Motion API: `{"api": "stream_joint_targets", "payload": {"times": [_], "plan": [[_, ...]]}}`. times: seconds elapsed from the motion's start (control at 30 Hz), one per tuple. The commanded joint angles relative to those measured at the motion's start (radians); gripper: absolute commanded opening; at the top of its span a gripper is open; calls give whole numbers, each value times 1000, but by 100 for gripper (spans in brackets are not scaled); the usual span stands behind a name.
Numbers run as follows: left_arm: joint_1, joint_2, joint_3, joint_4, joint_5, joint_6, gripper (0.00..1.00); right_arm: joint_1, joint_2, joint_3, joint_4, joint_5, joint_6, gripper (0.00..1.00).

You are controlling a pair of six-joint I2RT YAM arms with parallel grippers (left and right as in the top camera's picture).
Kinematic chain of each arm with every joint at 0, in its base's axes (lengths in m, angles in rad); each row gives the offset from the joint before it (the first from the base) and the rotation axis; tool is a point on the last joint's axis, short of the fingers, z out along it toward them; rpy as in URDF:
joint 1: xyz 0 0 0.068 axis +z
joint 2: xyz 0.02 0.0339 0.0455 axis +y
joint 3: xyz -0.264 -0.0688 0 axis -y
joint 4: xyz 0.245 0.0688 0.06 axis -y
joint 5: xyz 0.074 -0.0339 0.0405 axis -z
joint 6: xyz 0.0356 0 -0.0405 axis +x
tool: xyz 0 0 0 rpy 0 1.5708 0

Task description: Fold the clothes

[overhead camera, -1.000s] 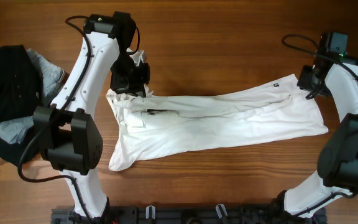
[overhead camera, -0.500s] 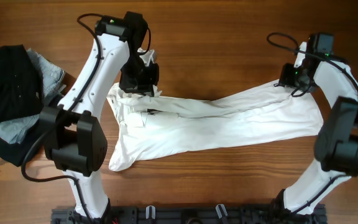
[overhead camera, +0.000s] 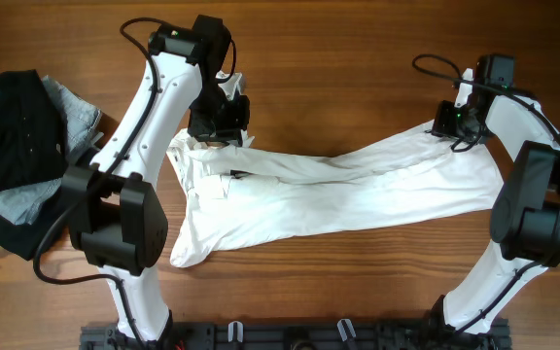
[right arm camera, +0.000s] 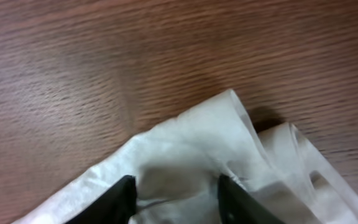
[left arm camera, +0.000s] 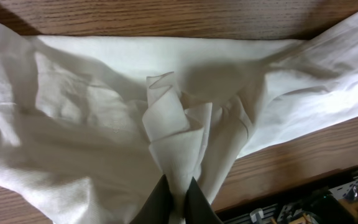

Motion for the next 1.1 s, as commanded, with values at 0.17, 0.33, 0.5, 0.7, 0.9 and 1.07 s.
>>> {"api": "stream_joint_targets", "payload": {"times": [0.17, 0.33, 0.5, 0.7, 0.9, 1.07], "plan": [[-2, -20, -2, 11, 16, -2, 7, -1, -32, 45, 90, 48, 32, 55], [-2, -20, -2, 12, 16, -2, 8, -1, -1, 42, 121, 47, 29, 56], [-2, -20, -2, 12, 16, -2, 8, -1, 53, 42, 153, 47, 29, 58], [-2, -20, -2, 11, 16, -2, 8, -1, 61, 42, 172, 52, 11, 58], [-2, -20, -2, 11, 16, -2, 8, -1, 61, 40, 168, 56, 11, 51], [-2, -20, -2, 11, 16, -2, 8, -1, 61, 0, 172, 127, 9, 48]]}}
